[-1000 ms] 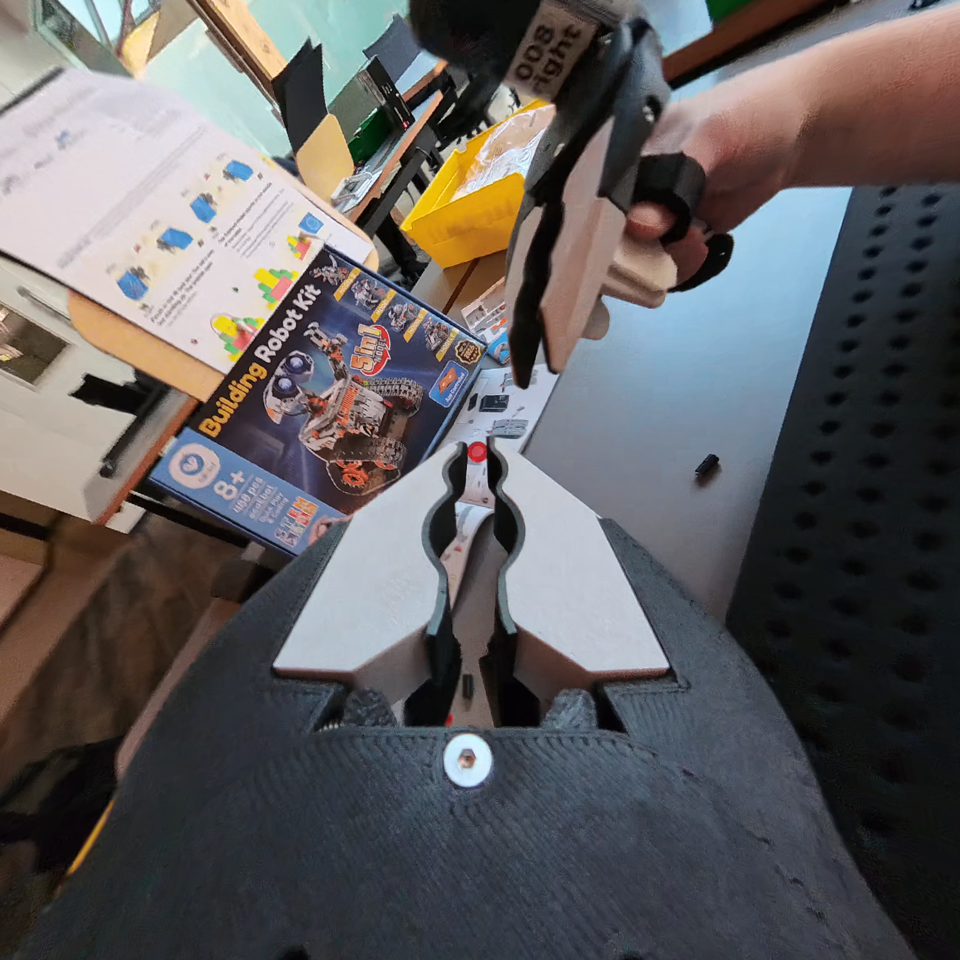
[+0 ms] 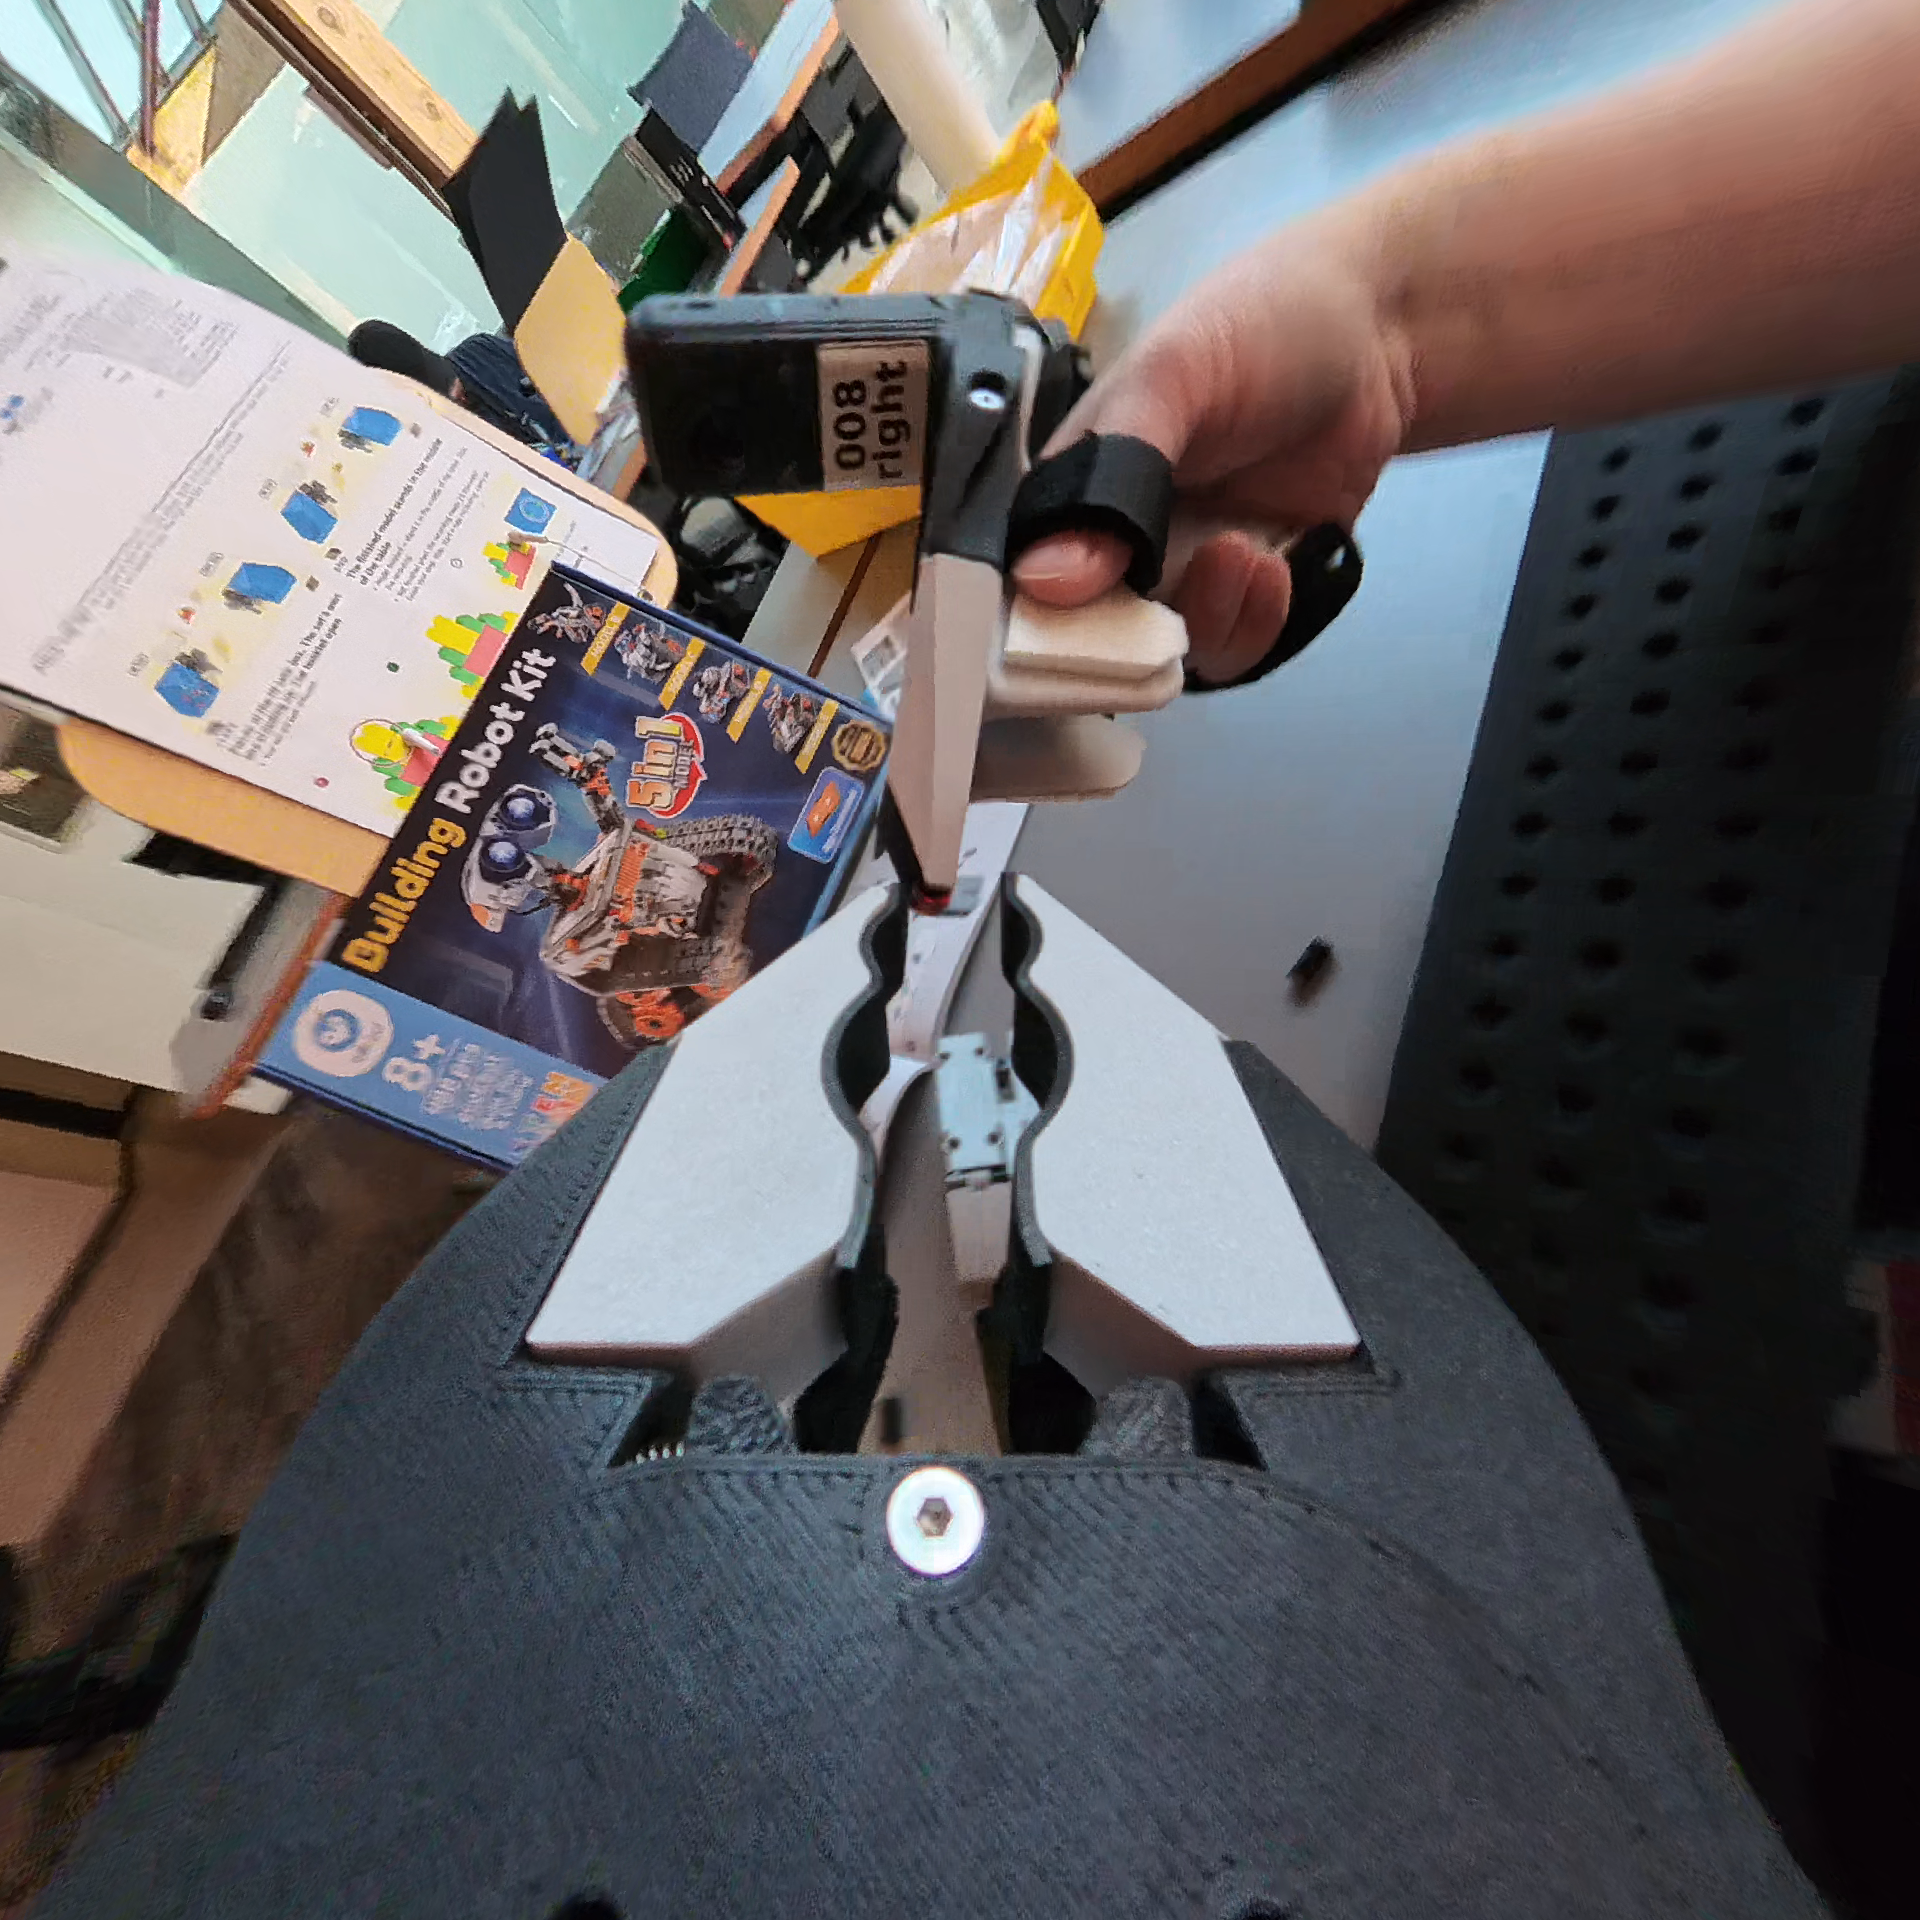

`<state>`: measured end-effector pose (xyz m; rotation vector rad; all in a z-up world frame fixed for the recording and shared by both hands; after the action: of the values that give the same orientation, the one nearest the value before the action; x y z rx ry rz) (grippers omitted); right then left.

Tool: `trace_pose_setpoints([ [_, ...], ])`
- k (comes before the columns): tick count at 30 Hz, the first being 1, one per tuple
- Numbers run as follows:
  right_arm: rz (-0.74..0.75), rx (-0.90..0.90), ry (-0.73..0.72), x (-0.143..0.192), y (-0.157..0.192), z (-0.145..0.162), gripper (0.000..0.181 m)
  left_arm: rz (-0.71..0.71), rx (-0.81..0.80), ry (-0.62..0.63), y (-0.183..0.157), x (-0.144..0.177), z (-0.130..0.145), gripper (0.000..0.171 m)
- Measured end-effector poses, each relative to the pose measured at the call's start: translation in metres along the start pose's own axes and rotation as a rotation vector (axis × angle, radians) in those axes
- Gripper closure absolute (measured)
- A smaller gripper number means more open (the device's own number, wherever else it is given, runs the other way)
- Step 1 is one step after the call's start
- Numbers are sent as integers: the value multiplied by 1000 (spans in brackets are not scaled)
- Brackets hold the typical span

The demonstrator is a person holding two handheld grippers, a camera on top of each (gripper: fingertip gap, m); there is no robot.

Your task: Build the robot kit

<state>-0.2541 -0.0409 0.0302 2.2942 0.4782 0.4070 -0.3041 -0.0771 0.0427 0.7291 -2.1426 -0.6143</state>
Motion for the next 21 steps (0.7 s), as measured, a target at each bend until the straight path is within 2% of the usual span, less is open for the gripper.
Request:
trace_pose_setpoints([
  [3, -14, 262, -23, 3, 33, -1, 179, 151, 232, -138, 3, 17, -10, 145],
  [7, 25, 678, -28, -2, 88, 7, 179, 543, 539, -419, -12, 40, -34, 159],
  [11, 223, 993, -18, -7, 111, 15, 178, 868, 770, -601, -11, 52, -42, 153],
  [15, 329, 1122, 9, -8, 120, 21, 178, 992, 839, -664, -8, 59, -41, 153],
  [21, 436, 1289, 6, -10, 129, 24, 178, 1060, 831, -644, -15, 63, -45, 152],
])
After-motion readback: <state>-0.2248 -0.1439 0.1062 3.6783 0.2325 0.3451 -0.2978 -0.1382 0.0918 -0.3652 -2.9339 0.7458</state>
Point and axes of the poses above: each gripper's, where its closed fingertips meet, x back along the fingers, z out of its underside, y = z × x across the jaws, the point moved 4 cm from there along x, back along the fingers, and after that the axes turned 15 degrees about y, right-handed, at the moved point
